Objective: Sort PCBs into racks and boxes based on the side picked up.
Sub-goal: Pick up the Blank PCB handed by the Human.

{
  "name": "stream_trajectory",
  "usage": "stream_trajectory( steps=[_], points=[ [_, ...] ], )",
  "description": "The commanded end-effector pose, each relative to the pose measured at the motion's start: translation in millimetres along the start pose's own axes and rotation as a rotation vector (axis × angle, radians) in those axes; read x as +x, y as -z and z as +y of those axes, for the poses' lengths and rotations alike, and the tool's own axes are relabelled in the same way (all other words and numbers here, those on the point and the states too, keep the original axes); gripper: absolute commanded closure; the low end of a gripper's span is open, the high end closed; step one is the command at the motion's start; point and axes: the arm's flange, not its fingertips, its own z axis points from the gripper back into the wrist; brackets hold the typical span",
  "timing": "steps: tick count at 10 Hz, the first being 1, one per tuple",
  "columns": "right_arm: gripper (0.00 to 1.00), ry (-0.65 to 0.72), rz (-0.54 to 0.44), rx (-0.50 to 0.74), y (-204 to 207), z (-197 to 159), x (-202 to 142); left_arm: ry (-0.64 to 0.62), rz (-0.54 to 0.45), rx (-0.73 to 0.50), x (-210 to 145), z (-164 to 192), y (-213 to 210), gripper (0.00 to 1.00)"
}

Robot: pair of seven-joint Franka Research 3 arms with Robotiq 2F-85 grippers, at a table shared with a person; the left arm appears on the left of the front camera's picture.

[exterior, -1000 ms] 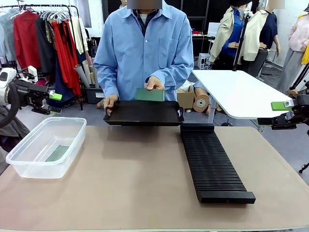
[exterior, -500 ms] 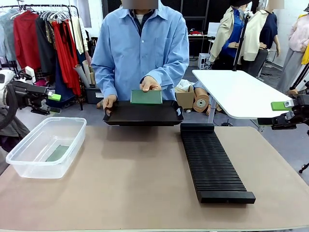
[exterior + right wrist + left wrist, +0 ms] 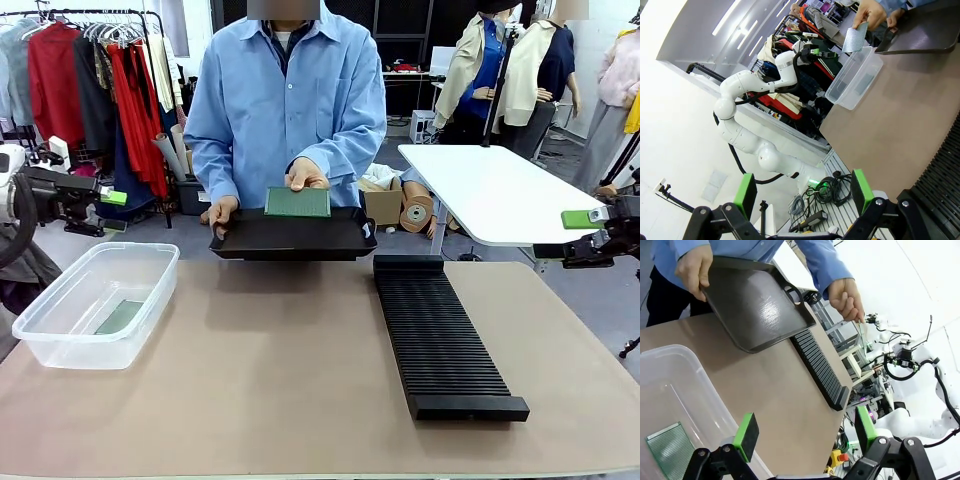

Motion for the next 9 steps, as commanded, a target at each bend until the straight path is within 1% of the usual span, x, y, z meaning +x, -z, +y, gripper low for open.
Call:
stream_trajectory(
  steps=[1,2,3,9],
  points=[
    [0.00,-0.011,0.005,0.004,-0.6,2.4,4.1,0.009,-0.035,-0.043,-7.3,-3.6,3.3,0.00],
    [0.00,-0.011,0.005,0.004,-0.6,2.4,4.1,0.004,-0.036,-0.054,-7.3,-2.4,4.0,0.00],
    [0.00,-0.011,0.005,0.004,-0.6,2.4,4.1,-0.006,-0.005,-0.010,-1.6,0.2,1.4,0.00],
    [0.00,-0.011,0.005,0.004,-0.6,2.4,4.1,-0.006,-0.005,-0.010,-1.6,0.2,1.4,0.00]
  ],
)
